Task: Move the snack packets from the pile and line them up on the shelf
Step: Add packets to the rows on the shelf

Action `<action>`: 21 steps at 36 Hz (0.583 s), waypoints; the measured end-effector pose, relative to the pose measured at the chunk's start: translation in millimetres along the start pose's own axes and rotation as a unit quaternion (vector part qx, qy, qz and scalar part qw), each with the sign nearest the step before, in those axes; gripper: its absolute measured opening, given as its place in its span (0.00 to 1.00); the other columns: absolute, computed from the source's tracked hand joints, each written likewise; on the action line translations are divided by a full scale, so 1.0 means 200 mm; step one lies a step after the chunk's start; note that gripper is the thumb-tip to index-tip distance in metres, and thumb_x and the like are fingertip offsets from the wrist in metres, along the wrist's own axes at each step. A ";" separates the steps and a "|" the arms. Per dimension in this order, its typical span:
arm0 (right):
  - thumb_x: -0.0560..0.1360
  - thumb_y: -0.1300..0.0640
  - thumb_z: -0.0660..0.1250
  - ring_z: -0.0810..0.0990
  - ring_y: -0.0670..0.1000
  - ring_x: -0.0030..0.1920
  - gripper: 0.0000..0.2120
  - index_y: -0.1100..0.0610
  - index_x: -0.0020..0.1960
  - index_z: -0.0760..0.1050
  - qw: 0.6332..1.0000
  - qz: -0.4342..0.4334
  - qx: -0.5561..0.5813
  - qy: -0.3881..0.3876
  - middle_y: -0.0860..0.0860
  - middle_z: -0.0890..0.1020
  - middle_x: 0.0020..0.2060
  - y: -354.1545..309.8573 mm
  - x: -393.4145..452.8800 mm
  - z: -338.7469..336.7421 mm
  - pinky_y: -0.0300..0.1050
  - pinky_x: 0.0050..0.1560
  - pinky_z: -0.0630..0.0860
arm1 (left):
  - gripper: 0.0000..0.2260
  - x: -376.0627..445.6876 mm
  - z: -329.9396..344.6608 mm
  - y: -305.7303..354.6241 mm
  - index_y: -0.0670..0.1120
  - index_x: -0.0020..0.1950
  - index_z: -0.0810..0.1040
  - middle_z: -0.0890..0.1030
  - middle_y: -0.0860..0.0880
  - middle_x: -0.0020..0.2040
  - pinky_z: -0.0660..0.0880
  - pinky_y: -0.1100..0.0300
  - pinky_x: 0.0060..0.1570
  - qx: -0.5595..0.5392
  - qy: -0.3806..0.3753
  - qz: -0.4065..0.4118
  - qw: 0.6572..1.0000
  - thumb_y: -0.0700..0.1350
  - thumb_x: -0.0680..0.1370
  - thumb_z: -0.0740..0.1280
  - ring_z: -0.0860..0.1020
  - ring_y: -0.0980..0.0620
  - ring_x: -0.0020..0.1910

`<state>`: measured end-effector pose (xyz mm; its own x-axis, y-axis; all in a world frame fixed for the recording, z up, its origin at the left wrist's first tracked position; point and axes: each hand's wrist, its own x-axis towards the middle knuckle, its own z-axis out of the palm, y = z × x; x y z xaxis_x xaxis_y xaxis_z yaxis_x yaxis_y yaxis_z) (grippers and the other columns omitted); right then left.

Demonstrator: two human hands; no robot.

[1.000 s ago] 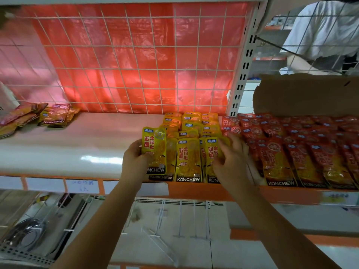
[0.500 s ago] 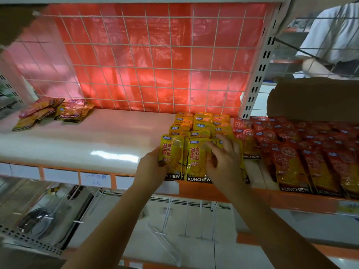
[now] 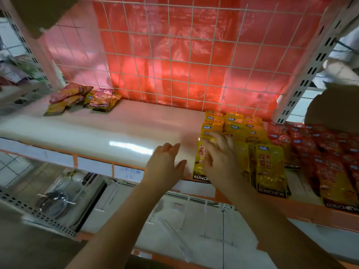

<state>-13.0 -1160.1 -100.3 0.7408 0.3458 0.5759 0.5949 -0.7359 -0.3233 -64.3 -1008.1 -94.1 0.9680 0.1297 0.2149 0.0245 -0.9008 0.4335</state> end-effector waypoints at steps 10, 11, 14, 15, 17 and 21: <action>0.63 0.64 0.63 0.75 0.65 0.53 0.18 0.61 0.52 0.80 0.997 -0.009 0.005 -0.077 0.60 0.79 0.54 -0.50 0.33 0.46 0.61 0.49 0.76 | 0.18 0.12 -0.33 -0.78 0.36 0.59 0.77 0.79 0.37 0.48 0.76 0.46 0.44 0.016 0.072 -0.021 0.997 0.42 0.72 0.69 0.76 0.34 0.47; 0.65 0.65 0.62 0.74 0.66 0.55 0.18 0.61 0.54 0.79 0.996 -0.009 0.013 -0.091 0.60 0.78 0.56 -0.57 0.38 0.52 0.61 0.52 0.74 | 0.18 0.13 -0.37 -0.88 0.35 0.59 0.78 0.79 0.37 0.47 0.76 0.46 0.43 0.016 0.074 -0.029 0.997 0.41 0.71 0.69 0.77 0.34 0.46; 0.72 0.66 0.60 0.65 0.60 0.65 0.20 0.58 0.63 0.74 0.989 0.008 0.019 -0.144 0.56 0.70 0.66 -0.76 0.54 0.69 0.51 0.64 0.62 | 0.18 0.21 -0.49 -1.14 0.37 0.63 0.75 0.78 0.37 0.53 0.73 0.47 0.50 0.023 0.081 -0.053 0.995 0.41 0.74 0.69 0.74 0.35 0.53; 0.72 0.66 0.61 0.64 0.58 0.66 0.21 0.58 0.64 0.74 0.987 0.016 0.023 -0.155 0.56 0.70 0.67 -0.82 0.59 0.75 0.48 0.64 0.60 | 0.19 0.24 -0.52 -1.23 0.38 0.65 0.74 0.77 0.37 0.56 0.72 0.47 0.53 0.024 0.086 -0.063 0.994 0.42 0.75 0.68 0.73 0.36 0.56; 0.70 0.67 0.63 0.67 0.60 0.64 0.21 0.59 0.63 0.75 0.989 0.022 0.034 -0.145 0.58 0.72 0.64 -0.92 0.69 0.88 0.48 0.63 0.63 | 0.20 0.31 -0.60 -1.39 0.40 0.67 0.72 0.75 0.39 0.61 0.69 0.49 0.58 0.028 0.089 -0.083 0.992 0.43 0.76 0.67 0.71 0.38 0.61; 0.73 0.65 0.62 0.70 0.59 0.60 0.15 0.61 0.60 0.75 0.985 0.054 0.069 -0.148 0.58 0.74 0.59 -1.07 0.88 1.10 0.48 0.60 0.67 | 0.13 0.46 -0.73 -1.70 0.41 0.59 0.77 0.76 0.38 0.55 0.71 0.48 0.52 0.023 0.102 -0.111 0.988 0.41 0.75 0.66 0.74 0.37 0.54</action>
<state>58.4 -814.7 -94.6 0.8484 0.4397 0.2947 0.5293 -0.6981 -0.4821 -19.5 -629.3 -93.4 0.8673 0.4021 0.2934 0.2459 -0.8586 0.4499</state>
